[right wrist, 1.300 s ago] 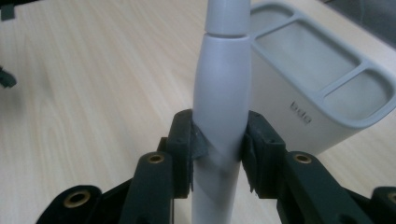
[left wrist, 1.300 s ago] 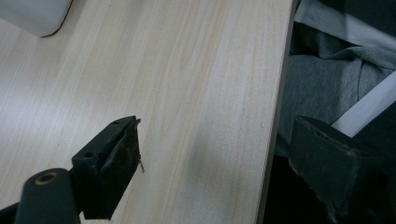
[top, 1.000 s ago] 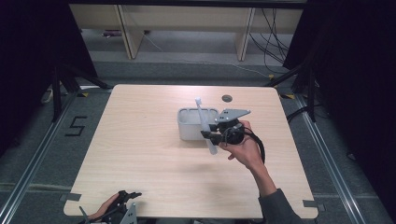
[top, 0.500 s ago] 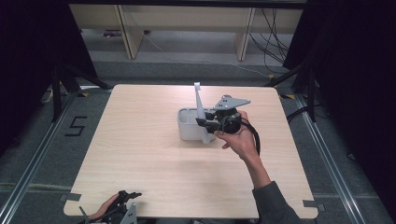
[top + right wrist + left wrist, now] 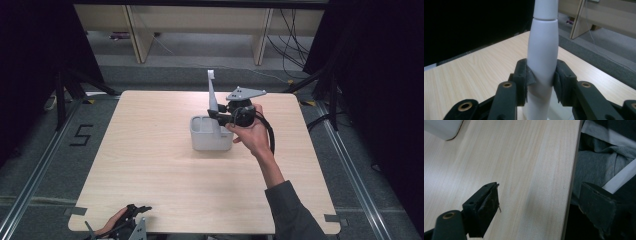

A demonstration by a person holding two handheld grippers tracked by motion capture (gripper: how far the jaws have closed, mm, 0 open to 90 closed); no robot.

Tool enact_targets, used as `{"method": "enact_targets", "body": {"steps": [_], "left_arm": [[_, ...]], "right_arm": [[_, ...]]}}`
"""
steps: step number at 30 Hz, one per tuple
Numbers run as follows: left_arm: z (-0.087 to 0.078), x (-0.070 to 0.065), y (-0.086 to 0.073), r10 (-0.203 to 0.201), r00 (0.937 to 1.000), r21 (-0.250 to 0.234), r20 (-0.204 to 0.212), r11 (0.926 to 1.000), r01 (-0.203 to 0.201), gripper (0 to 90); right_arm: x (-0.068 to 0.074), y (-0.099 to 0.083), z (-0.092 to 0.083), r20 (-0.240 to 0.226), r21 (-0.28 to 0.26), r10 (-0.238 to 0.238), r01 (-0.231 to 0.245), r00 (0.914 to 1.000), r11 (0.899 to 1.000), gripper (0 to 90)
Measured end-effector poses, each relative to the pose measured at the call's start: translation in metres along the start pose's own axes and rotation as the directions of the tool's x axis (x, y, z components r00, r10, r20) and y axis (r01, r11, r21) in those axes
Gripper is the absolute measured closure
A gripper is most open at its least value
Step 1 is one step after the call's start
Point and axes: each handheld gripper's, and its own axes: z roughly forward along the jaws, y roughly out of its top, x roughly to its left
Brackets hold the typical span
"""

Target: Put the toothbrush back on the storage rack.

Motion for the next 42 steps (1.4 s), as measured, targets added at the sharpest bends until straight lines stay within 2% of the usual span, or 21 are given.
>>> {"method": "enact_targets", "body": {"steps": [4,8,9,12,14,15,16,19,20,23,25,34,36,37,39,41,42], "left_arm": [[0.0,0.0,0.0,0.0,1.0,-0.006,-0.004,1.0,0.0,15.9],[0.0,0.0,0.0,0.0,1.0,-0.005,-0.001,1.0,0.0,15.9],[0.0,0.0,0.0,0.0,1.0,-0.008,-0.005,1.0,0.0,15.9],[-0.001,0.0,0.0,0.003,1.0,0.003,0.005,1.0,-0.003,15.9],[0.0,0.0,0.0,0.002,1.0,-0.003,0.0,1.0,-0.002,15.9],[0.0,0.0,0.0,0.002,1.0,-0.003,-0.001,1.0,-0.002,15.9],[0.0,0.0,0.0,0.002,1.0,-0.004,0.0,1.0,-0.002,15.9],[0.0,0.0,0.0,0.007,1.0,-0.002,-0.004,1.0,-0.007,15.9],[0.0,0.0,0.0,0.007,1.0,-0.001,-0.006,1.0,-0.007,15.9],[-0.001,0.0,0.0,0.008,1.0,0.004,-0.002,1.0,-0.008,15.9],[0.0,0.0,0.0,0.006,1.0,-0.003,-0.005,1.0,-0.006,15.9],[0.0,0.0,0.0,0.006,1.0,-0.005,-0.006,1.0,-0.006,15.9],[-0.001,0.0,0.0,0.009,0.9999,0.002,-0.007,1.0,-0.009,15.9],[-0.001,0.0,0.001,0.009,0.9999,0.003,-0.007,1.0,-0.009,15.9],[-0.001,0.0,0.001,0.009,0.9999,0.004,-0.008,0.9999,-0.009,15.9],[-0.001,0.0,0.001,0.01,0.9999,0.005,-0.008,0.9999,-0.01,15.9],[-0.001,0.0,0.001,0.01,0.9999,0.005,-0.008,0.9999,-0.01,15.9]], "right_arm": [[-0.003,0.007,0.005,0.013,-0.008,-0.014,0.014,0.9998,1.0,66.8],[-0.004,0.012,0.012,0.019,-0.015,0.002,-0.002,0.9998,1.0,66.8],[-0.006,0.013,0.013,0.032,-0.01,-0.017,0.018,0.9993,1.0,66.8],[-0.008,0.013,0.018,0.04,-0.013,0.009,-0.009,0.9992,1.0,66.8],[-0.013,0.012,0.022,0.059,-0.021,-0.009,0.01,0.9982,1.0,66.8],[-0.014,0.011,0.025,0.065,-0.023,-0.002,0.004,0.9979,1.0,66.8],[-0.015,0.011,0.027,0.053,-0.008,0.009,-0.009,0.9986,1.0,66.8],[-0.019,0.007,0.032,0.08,-0.01,0.0,0.001,0.9968,1.0,66.7],[-0.018,0.006,0.033,0.073,0.0,0.027,-0.027,0.997,1.0,66.8],[-0.02,0.001,0.039,0.094,0.014,-0.013,0.012,0.9955,1.0,66.8],[-0.021,-0.002,0.043,0.09,0.029,0.011,-0.013,0.9959,0.999,66.7],[-0.021,-0.009,0.059,0.105,0.076,-0.017,0.009,0.9943,0.997,66.7],[-0.02,-0.011,0.062,0.104,0.087,-0.012,0.003,0.9945,0.996,66.7],[-0.018,-0.012,0.063,0.103,0.099,0.01,-0.021,0.9946,0.995,66.7],[-0.019,-0.014,0.066,0.1,0.094,-0.015,0.006,0.9948,0.996,66.7],[-0.018,-0.017,0.068,0.099,0.114,-0.005,-0.007,0.9951,0.993,66.7],[-0.02,-0.019,0.069,0.101,0.114,-0.033,0.021,0.9944,0.993,66.7]]}}
